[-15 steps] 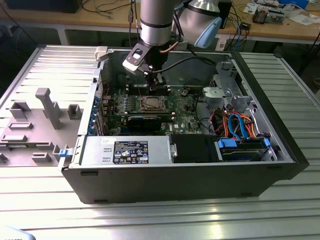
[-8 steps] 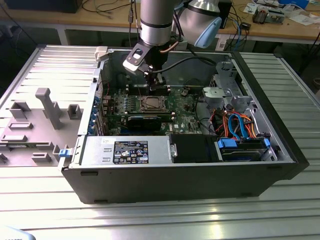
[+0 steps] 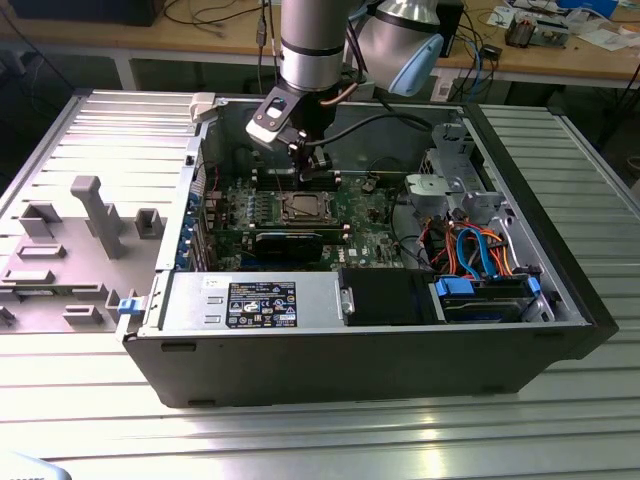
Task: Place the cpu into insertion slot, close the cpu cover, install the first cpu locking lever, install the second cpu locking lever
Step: 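Install the first cpu locking lever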
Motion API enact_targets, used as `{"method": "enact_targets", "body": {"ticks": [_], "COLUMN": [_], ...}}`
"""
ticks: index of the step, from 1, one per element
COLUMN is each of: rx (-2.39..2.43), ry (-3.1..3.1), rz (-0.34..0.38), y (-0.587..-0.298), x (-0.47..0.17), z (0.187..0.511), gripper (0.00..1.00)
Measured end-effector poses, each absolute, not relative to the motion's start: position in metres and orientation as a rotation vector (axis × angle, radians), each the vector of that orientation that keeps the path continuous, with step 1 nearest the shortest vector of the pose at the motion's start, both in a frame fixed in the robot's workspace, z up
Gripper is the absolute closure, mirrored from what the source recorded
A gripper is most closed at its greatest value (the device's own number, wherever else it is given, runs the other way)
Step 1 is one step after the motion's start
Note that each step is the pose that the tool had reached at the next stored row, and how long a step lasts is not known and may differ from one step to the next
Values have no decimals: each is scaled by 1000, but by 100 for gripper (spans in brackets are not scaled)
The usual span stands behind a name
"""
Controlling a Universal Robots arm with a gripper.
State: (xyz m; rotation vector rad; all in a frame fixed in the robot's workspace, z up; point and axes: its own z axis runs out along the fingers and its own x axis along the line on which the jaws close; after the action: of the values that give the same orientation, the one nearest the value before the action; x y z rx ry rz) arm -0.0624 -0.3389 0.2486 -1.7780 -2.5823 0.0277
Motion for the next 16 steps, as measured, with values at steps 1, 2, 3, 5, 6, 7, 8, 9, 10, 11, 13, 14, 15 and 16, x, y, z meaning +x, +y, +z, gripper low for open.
{"method": "enact_targets", "body": {"ticks": [1,2,3,5,6,7,8,9,10,11,13,14,15,16], "rx": [-1776,-1775,-1774,-1769,-1768,-1767,-1765,-1763,-1762,-1759,-1755,-1753,-1752,-1751], "ry": [-2583,-2584,-2585,-2588,-2589,-2590,-2591,-2592,-2593,-2595,-2598,-2599,-2600,-2601], "rz": [28,28,28,28,28,28,28,28,28,28,28,28,28,28], "y": [-339,-339,-339,-339,-339,-339,-339,-339,-339,-339,-339,-339,-339,-339], "x": [-62,-62,-62,-62,-62,-62,-62,-62,-62,-62,-62,-62,-62,-62], "z": [249,249,249,249,249,249,249,249,249,249,249,249,249,249], "gripper": [89,89,89,89,89,89,89,89,89,89,89,89,89,89]}}
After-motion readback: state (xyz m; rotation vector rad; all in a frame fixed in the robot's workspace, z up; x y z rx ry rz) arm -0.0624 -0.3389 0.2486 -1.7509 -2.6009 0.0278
